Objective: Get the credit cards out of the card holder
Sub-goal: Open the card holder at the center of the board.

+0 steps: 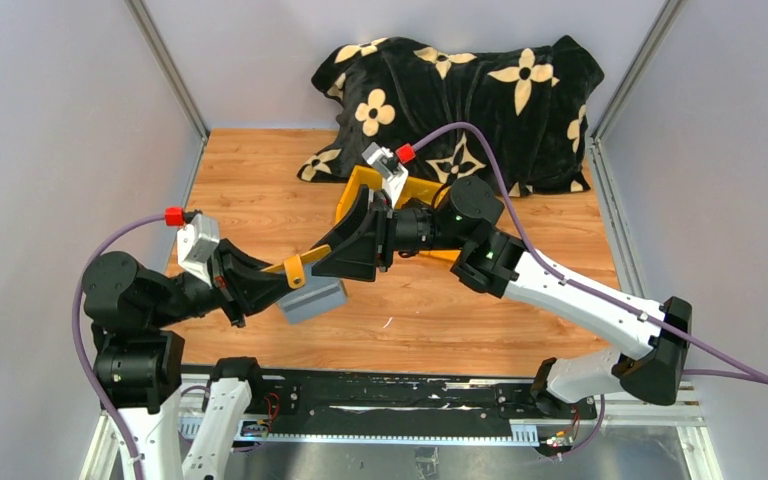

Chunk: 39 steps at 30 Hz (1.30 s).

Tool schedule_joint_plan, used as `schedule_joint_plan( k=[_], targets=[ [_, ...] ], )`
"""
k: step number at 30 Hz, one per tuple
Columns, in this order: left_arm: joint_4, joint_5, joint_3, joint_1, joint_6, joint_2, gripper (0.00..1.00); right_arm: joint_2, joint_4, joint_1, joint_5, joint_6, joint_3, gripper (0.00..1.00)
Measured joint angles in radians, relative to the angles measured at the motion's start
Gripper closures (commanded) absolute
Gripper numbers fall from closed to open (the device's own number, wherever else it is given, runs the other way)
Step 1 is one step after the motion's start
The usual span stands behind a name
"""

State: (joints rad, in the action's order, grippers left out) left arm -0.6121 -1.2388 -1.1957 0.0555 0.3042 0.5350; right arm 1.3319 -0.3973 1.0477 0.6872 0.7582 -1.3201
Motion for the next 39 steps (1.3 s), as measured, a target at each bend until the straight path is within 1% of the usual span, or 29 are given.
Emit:
schedule_joint_plan(
  k=[3, 6, 8, 10, 12, 14, 16, 21, 24, 27, 29, 32, 33, 36, 39],
  targets=[
    [-0.008, 0.001, -0.023, 0.0, 0.026, 0.027, 1.0, -0.014, -0.05, -0.009, 0.008, 0.008, 0.024, 0.36],
    [0.008, 0.005, -0.048, 0.0, 0.078, 0.055, 1.0, -0.061, -0.098, -0.016, 0.023, 0.006, 0.12, 0.35],
    [0.061, 0.006, -0.048, 0.0, 0.155, 0.061, 1.0, -0.09, -0.126, -0.016, 0.029, 0.0, 0.193, 0.35],
    [0.182, 0.011, -0.018, 0.0, 0.282, 0.054, 1.0, -0.114, -0.143, -0.016, 0.031, -0.006, 0.259, 0.36],
    [0.312, 0.021, 0.026, 0.0, 0.409, 0.038, 1.0, -0.13, -0.145, -0.016, 0.032, -0.015, 0.3, 0.39],
    [0.406, 0.031, 0.055, 0.0, 0.507, 0.029, 1.0, -0.141, -0.146, -0.016, 0.037, -0.019, 0.327, 0.47],
    [0.457, 0.037, 0.058, 0.0, 0.557, 0.029, 1.0, -0.145, -0.15, -0.016, 0.042, -0.021, 0.332, 0.56],
    [0.474, 0.053, 0.056, 0.0, 0.583, 0.028, 1.0, -0.155, -0.156, -0.016, 0.046, -0.027, 0.332, 0.7],
    [0.457, 0.058, 0.05, 0.0, 0.581, 0.028, 1.0, -0.159, -0.154, -0.016, 0.042, -0.039, 0.331, 0.77],
    [0.448, 0.062, 0.049, 0.0, 0.578, 0.028, 1.0, -0.167, -0.131, -0.016, 0.025, -0.063, 0.327, 0.77],
    [0.447, 0.071, 0.049, 0.0, 0.579, 0.028, 1.0, -0.174, -0.099, -0.016, 0.007, -0.086, 0.313, 0.71],
    [0.446, 0.079, 0.049, 0.0, 0.581, 0.028, 1.0, -0.176, -0.069, -0.013, -0.024, -0.117, 0.298, 0.69],
    [0.447, 0.08, 0.049, 0.0, 0.586, 0.028, 1.0, -0.175, -0.06, -0.013, -0.036, -0.126, 0.292, 0.7],
    [0.455, 0.082, 0.049, 0.0, 0.591, 0.028, 1.0, -0.167, -0.042, -0.013, -0.053, -0.137, 0.272, 0.77],
    [0.465, 0.084, 0.049, 0.0, 0.591, 0.028, 1.0, -0.148, -0.034, -0.01, -0.062, -0.141, 0.243, 0.79]
  ],
)
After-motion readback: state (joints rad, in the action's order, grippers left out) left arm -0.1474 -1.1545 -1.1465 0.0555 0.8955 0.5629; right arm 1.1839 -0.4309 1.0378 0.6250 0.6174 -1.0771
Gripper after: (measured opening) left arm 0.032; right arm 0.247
